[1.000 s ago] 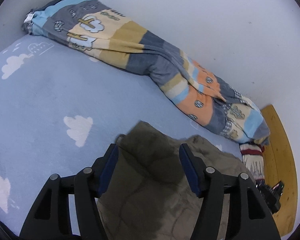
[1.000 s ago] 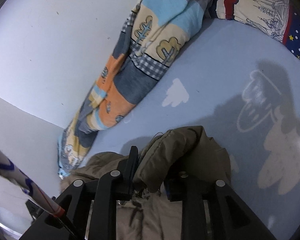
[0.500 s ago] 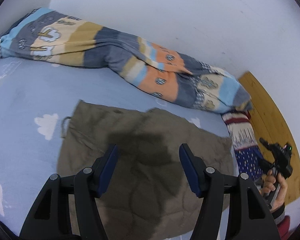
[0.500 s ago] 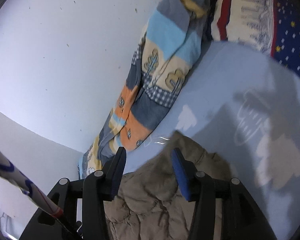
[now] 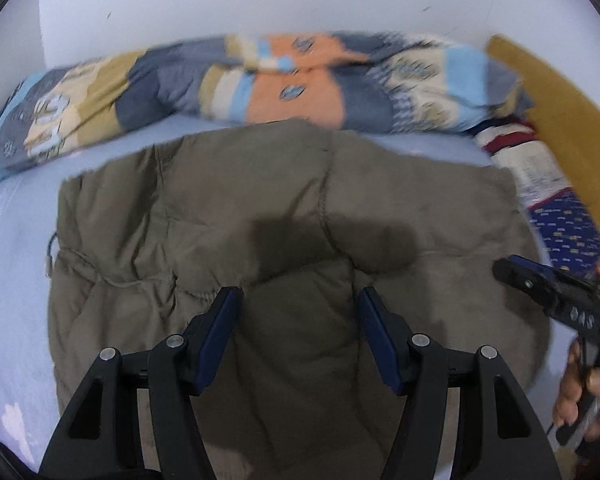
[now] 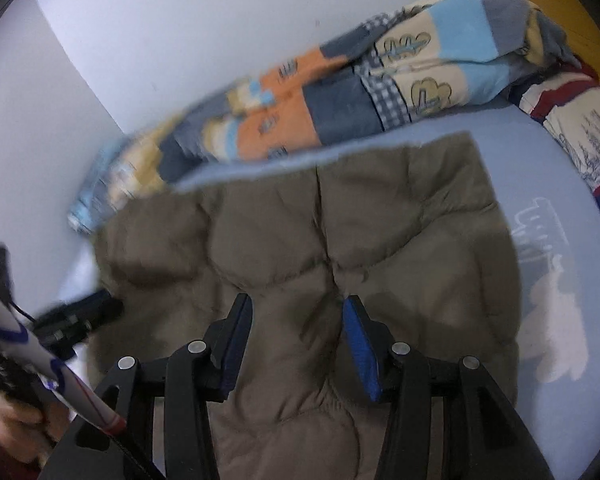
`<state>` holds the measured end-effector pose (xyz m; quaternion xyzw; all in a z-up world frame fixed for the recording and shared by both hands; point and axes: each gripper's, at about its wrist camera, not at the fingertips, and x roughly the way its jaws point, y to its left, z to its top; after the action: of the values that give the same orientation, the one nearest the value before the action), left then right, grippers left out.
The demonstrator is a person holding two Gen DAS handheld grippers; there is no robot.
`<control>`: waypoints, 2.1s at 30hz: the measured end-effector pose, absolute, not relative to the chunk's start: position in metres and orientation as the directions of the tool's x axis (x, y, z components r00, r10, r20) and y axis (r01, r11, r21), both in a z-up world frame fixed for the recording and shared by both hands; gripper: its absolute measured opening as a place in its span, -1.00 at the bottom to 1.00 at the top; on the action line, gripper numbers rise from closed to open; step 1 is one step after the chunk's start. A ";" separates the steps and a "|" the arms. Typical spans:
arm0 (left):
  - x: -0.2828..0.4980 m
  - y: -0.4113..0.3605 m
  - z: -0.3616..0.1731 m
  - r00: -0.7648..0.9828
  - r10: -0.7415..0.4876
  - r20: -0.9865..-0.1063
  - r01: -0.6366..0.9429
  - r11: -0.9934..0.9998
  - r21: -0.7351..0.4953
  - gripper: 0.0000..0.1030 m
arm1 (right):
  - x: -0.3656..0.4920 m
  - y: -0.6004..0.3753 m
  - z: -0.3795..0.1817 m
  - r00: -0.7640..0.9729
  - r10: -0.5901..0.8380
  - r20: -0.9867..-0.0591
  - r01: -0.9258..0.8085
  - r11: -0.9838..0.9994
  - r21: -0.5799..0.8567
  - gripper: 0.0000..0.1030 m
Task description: Fold large clothes
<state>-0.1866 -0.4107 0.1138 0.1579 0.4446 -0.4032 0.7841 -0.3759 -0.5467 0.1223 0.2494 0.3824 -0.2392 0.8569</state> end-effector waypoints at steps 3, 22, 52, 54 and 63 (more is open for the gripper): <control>-0.168 -0.423 0.096 0.254 -0.447 -0.858 0.753 0.648 -0.115 0.30 | -0.365 -0.560 0.099 0.534 -0.233 -0.813 0.625 0.757 0.194 -0.02; -0.195 -0.348 0.124 0.346 -0.513 -0.786 0.757 0.647 -0.088 0.35 | -0.416 -0.544 0.122 0.605 -0.259 -0.753 0.656 0.699 0.286 0.02; -0.171 -0.238 0.092 0.453 -0.414 -0.790 0.570 0.816 -0.100 0.59 | -0.455 -0.509 0.080 0.488 -0.313 -0.815 0.755 0.621 0.214 0.08; -0.179 -0.235 0.108 0.502 -0.442 -0.743 0.578 0.811 -0.092 0.59 | -0.463 -0.506 0.094 0.522 -0.331 -0.786 0.743 0.630 0.228 0.08; -0.197 -0.257 0.095 0.502 -0.410 -0.762 0.641 0.767 0.010 0.59 | -0.484 -0.510 0.095 0.508 -0.362 -0.782 0.767 0.604 0.219 -0.02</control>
<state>-0.1971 -0.2574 0.0947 0.1473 0.3929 -0.3077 0.8539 -0.4842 -0.5097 0.0951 0.2830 0.3578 -0.3435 0.8209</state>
